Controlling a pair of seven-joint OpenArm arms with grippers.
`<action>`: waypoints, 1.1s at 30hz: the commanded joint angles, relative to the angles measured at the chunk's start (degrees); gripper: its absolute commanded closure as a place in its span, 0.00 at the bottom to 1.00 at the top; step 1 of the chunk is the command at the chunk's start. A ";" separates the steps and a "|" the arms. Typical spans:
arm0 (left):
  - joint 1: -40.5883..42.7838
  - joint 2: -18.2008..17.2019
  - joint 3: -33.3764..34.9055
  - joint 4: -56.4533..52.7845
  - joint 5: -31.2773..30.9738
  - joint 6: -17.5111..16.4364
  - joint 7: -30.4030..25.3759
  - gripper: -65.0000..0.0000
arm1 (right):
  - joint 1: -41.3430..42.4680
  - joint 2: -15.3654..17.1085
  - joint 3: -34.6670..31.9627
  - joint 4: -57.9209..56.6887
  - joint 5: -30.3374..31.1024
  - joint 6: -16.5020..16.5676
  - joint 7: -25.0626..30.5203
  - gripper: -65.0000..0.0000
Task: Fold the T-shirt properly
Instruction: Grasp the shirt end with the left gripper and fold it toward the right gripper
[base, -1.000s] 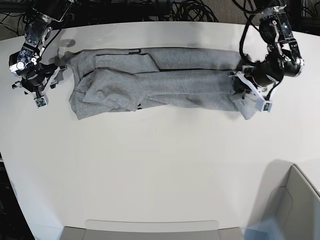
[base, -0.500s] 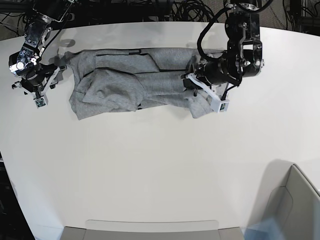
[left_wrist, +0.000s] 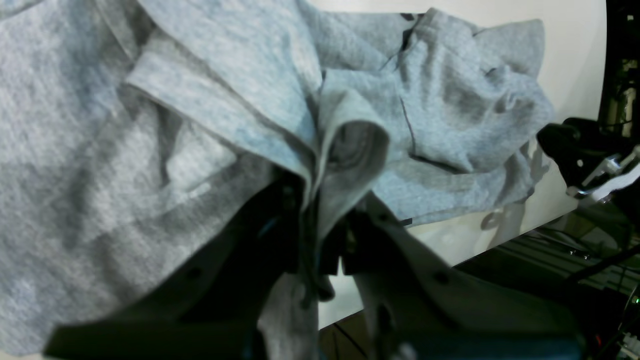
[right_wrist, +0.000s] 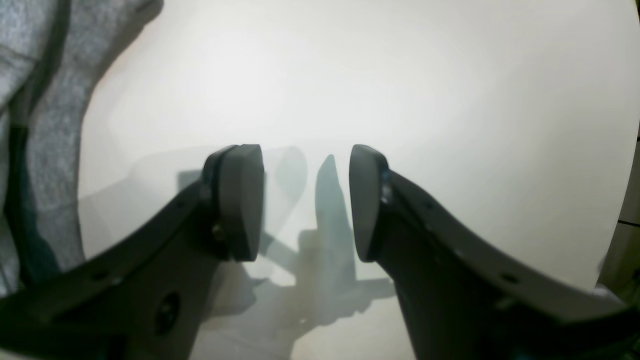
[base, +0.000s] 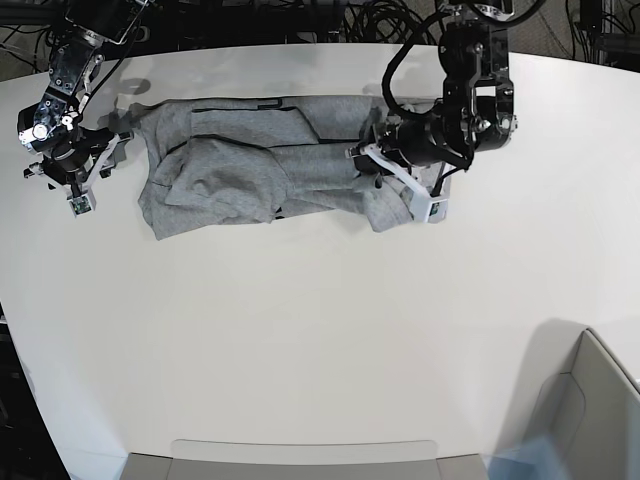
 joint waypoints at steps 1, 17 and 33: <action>-0.61 0.14 0.17 0.30 -0.81 0.66 0.52 1.00 | 0.77 0.90 0.14 0.74 0.29 0.89 0.90 0.57; -0.61 3.92 0.08 3.29 -8.99 0.22 0.52 0.73 | 0.95 0.81 0.05 0.74 0.29 0.89 0.90 0.57; -0.34 -4.17 -8.89 1.62 -19.01 9.45 0.52 1.00 | 1.21 0.81 0.05 0.74 0.29 0.89 0.90 0.57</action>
